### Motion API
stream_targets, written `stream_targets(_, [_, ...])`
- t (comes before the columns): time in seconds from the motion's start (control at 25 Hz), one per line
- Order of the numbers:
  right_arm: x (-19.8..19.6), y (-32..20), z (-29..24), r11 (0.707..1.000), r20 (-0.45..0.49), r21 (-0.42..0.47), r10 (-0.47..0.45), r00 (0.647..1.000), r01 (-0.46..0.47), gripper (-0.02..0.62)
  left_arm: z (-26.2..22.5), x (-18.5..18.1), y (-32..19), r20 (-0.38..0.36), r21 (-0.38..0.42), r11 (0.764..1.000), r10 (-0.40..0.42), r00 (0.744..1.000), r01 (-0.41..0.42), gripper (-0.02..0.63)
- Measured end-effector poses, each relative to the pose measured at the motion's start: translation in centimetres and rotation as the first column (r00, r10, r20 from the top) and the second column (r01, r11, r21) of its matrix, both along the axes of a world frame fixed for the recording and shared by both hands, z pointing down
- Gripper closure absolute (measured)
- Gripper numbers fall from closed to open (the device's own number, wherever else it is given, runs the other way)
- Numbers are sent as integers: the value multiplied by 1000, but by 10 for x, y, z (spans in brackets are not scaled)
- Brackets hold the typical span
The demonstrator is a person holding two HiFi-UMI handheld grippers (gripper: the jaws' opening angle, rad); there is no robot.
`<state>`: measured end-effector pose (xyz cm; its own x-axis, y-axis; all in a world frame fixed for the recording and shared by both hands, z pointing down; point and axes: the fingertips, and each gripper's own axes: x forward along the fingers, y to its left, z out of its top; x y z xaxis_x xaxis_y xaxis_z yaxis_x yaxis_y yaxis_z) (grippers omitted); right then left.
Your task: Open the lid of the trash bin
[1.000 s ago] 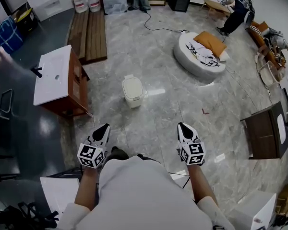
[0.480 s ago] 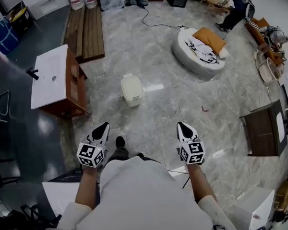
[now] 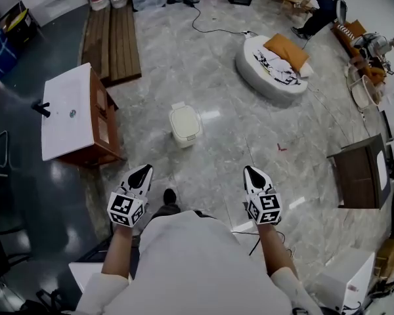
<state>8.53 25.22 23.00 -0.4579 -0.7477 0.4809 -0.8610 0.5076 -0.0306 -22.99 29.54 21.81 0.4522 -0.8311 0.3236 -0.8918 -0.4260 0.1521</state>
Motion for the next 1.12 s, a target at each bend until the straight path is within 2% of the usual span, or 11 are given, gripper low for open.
stream_targets(0.48, [-55, -17, 6, 999, -42, -34, 27, 999, -28, 565, 17, -51, -33, -22, -28, 998, 58, 998, -59, 580])
stream_targets(0.72, [-72, -22, 10, 999, -56, -43, 30, 998, -32, 565, 23, -71, -40, -28, -32, 998, 58, 998, -58, 580])
stream_targets(1.12, [-76, -35, 13, 997, -67, -62, 35, 997, -39, 565, 31, -72, -60, -37, -55, 996, 73, 997, -75, 580])
